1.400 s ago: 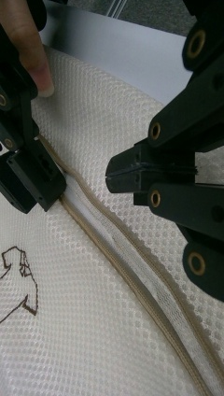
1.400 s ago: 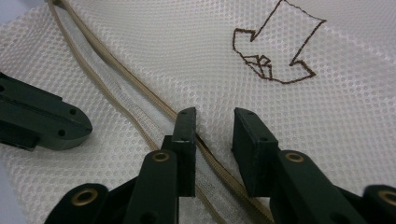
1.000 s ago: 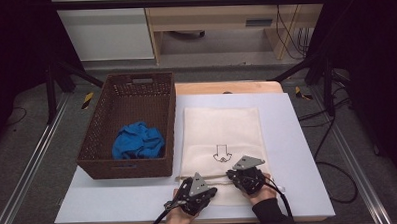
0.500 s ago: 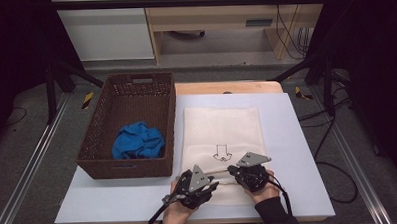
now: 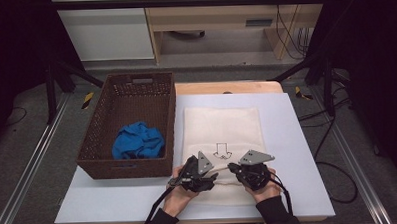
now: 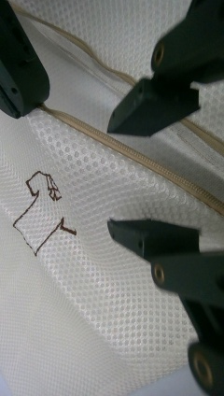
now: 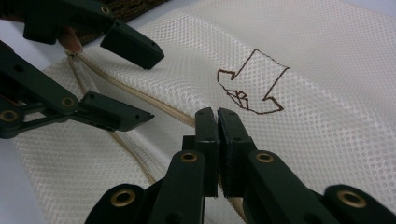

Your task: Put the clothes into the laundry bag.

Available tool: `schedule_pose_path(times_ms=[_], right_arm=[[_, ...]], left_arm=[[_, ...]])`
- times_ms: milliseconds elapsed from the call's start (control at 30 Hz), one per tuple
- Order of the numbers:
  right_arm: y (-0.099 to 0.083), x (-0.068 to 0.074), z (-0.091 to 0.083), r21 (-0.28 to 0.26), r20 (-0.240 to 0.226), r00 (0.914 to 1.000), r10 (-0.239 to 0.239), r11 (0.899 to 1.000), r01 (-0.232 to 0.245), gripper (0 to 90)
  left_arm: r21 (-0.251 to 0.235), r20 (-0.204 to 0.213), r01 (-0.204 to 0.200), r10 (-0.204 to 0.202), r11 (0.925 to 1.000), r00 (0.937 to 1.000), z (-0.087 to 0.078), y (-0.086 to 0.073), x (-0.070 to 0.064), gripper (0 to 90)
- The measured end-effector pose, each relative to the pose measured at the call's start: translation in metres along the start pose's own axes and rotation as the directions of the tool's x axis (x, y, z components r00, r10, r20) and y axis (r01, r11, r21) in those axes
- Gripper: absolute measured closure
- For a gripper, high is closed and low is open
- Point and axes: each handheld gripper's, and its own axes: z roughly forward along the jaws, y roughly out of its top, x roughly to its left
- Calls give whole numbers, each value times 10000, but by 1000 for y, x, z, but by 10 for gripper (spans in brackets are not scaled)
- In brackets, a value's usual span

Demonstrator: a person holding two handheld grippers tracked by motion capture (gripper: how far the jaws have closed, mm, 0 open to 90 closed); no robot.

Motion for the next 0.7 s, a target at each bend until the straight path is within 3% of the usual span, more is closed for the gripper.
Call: schedule_pose_path(times_ms=[200, 333, 500, 600, 633, 700], right_arm=[[1, 1, 1, -41, -33, 10000, -63, 10000, 63, 871], [1, 2, 0, -179, 63, 10000, -14, 9998, 15, 778], [1, 0, -10, -721, 220, 9997, 100, 9974, -84, 608], [0, 2, -9, -630, 477, 9988, -53, 9980, 83, 542], [-2, 3, -6, -461, 750, 9971, -103, 9988, 137, 482], [-4, 3, -3, -246, 958, 9953, -96, 9996, 121, 475]], left_arm=[[-157, -256, -274, 270, 9995, 9993, -1, 0, 0, 833], [-143, -269, -248, 244, 9996, 9993, -2, 1, 1, 856], [-321, 73, 296, -294, 9990, 9995, -6, 5, 9, 855], [-405, 181, 421, -414, 9983, 9990, -9, 7, 11, 853], [-523, 255, 518, -505, 9973, 9984, -12, 9, 13, 853], [-646, 314, 600, -580, 9961, 9978, -14, 10, 14, 853]])
